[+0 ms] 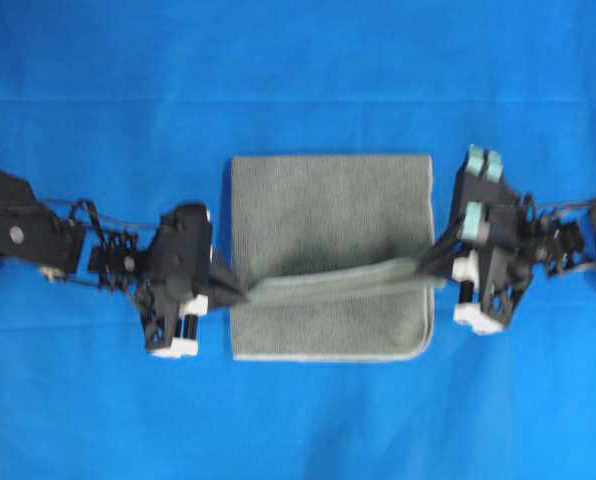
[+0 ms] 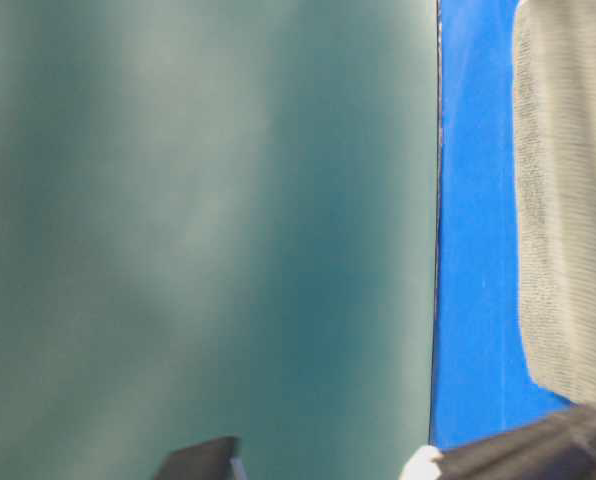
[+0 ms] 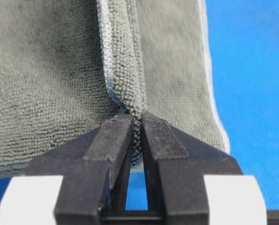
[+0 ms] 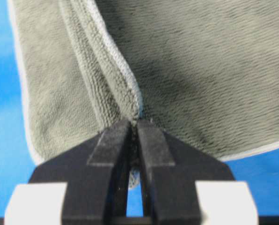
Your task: Fold a large towel.
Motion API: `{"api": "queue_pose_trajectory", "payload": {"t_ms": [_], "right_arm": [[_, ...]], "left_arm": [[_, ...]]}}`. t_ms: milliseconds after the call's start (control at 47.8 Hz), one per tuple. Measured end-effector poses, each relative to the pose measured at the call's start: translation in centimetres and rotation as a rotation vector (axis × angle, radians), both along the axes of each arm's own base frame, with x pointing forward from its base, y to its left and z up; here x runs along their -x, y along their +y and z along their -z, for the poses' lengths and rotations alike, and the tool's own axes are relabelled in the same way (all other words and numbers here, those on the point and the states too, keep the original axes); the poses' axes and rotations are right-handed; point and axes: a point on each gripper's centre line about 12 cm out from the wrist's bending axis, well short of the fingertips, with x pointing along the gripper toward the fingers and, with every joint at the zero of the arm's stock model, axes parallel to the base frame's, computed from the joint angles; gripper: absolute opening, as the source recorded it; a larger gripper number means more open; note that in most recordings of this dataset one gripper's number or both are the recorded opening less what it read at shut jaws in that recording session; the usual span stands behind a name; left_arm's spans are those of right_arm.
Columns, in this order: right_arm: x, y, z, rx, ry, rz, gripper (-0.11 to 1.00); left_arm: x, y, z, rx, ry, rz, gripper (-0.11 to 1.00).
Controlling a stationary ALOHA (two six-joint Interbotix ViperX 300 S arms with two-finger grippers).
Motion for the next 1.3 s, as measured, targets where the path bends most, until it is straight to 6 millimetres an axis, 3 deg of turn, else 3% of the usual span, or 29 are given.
{"api": "queue_pose_trajectory", "payload": {"t_ms": [167,314,376,544,607,711,920,1129,1297], "right_arm": [[-0.4,0.3,1.6,-0.013,0.021,-0.007,0.04],[-0.6,0.6,1.8,-0.015,0.020,-0.016,0.05],[-0.7,0.8,1.7,-0.017,0.018,-0.022,0.12],[-0.5,2.3,1.6,-0.018,0.023,-0.067,0.61],[-0.6,3.1,1.4,-0.019,0.017,-0.093,0.67],[-0.7,4.8,0.5,-0.025,-0.002,-0.143,0.57],[-0.8,7.2,-2.4,-0.038,-0.053,-0.203,0.59],[-0.5,6.5,-7.8,-0.002,-0.158,-0.210,0.59],[1.1,5.0,-13.0,0.071,-0.295,-0.217,0.59]], "left_arm": [[-0.3,-0.3,0.6,0.004,0.001,0.003,0.05],[-0.5,-0.7,0.5,0.010,-0.006,0.008,0.06],[-0.5,-1.2,0.4,0.018,-0.003,0.015,0.18],[-0.2,-3.2,0.3,0.025,-0.005,0.067,0.67],[-0.3,-3.8,0.1,0.026,-0.008,0.081,0.77],[-0.3,-5.2,-0.6,0.032,-0.020,0.117,0.73],[1.0,-6.9,-3.6,0.036,-0.030,0.178,0.63],[2.6,-5.9,-9.5,0.054,-0.117,0.179,0.61],[4.5,-3.7,-15.2,0.053,-0.259,0.163,0.61]]}}
